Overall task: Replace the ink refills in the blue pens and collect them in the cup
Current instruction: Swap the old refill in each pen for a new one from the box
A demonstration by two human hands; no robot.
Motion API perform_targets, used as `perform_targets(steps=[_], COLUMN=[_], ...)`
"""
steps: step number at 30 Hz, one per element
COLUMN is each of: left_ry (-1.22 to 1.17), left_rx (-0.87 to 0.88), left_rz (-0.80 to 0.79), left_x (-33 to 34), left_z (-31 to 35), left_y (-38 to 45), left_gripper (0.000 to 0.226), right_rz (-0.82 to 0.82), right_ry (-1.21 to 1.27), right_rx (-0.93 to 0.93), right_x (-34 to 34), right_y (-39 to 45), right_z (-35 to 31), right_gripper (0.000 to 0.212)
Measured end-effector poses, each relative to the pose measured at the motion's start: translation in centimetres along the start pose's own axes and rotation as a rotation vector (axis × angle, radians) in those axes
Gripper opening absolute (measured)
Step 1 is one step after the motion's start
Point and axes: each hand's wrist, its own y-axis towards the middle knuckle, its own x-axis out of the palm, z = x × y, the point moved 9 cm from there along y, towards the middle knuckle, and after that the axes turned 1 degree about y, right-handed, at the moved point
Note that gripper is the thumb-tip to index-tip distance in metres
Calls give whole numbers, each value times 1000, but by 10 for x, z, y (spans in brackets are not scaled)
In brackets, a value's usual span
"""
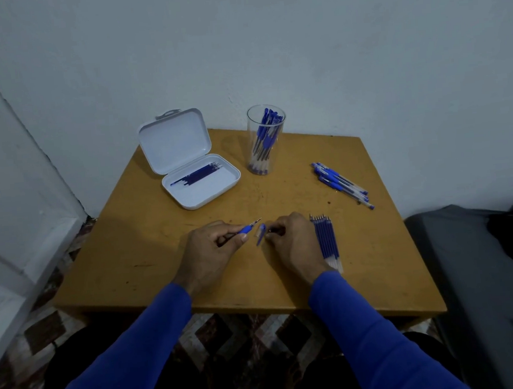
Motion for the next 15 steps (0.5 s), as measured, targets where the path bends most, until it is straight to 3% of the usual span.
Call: perform_targets(steps=[5,10,15], left_ry=[18,13,26], left_rx=[6,5,19], left_rz=[-1,0,-12], left_x=[0,0,0], left_z=[-1,-2,2], left_y=[1,1,1], left_gripper=[21,21,24], right_rz=[8,190,-4], right_ry=[13,175,652], right_rx=[-38,-42,-5], right_x=[-3,-16,2], right_y=[-2,-10,-17], right_z=[-2,2,-6], right_gripper=[20,16,8])
